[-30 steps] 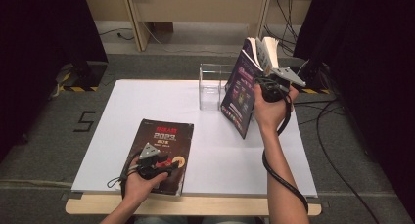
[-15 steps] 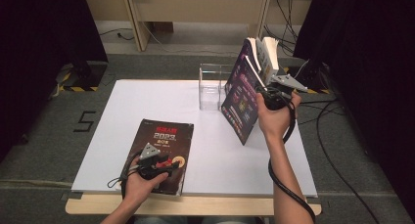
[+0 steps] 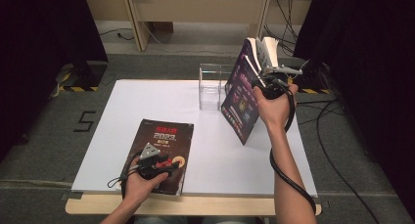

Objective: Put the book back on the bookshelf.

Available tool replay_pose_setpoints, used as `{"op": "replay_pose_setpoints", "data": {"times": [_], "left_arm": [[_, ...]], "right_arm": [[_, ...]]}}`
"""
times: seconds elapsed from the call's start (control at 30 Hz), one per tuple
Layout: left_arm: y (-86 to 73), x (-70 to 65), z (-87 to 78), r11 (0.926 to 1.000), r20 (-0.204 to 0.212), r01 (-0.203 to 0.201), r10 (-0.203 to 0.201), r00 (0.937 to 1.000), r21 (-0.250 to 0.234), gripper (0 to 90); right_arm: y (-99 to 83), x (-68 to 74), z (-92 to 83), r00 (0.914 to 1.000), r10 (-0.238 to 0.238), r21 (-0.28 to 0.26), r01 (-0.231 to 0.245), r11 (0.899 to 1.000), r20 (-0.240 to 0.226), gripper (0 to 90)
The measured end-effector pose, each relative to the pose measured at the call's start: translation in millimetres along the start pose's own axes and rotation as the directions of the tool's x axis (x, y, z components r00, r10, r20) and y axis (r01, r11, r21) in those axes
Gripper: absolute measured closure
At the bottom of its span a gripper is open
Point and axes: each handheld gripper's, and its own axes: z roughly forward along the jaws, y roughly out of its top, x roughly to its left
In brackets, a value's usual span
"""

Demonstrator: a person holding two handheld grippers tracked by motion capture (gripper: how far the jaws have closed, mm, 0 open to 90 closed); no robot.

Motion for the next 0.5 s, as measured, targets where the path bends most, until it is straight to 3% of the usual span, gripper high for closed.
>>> {"op": "replay_pose_setpoints", "data": {"times": [0.1,0.2,0.5], "left_arm": [[0.1,0.2,-0.1,1.0000,-0.001,0.000,0.000,1.0000,0.000,42.2],[0.3,0.5,-0.3,1.0000,-0.001,-0.002,0.002,1.0000,0.000,42.3],[0.9,1.4,-1.3,1.0000,-0.002,0.003,-0.003,1.0000,-0.003,42.3]], "right_arm": [[5.4,1.3,3.5,0.9998,0.020,0.068,-0.020,0.997,0.008,83.3],[9.5,5.3,4.1,0.9996,0.009,0.100,-0.011,0.995,0.026,84.3],[10.4,19.5,2.9,1.0000,0.007,0.047,-0.007,0.999,0.006,84.5]]}}
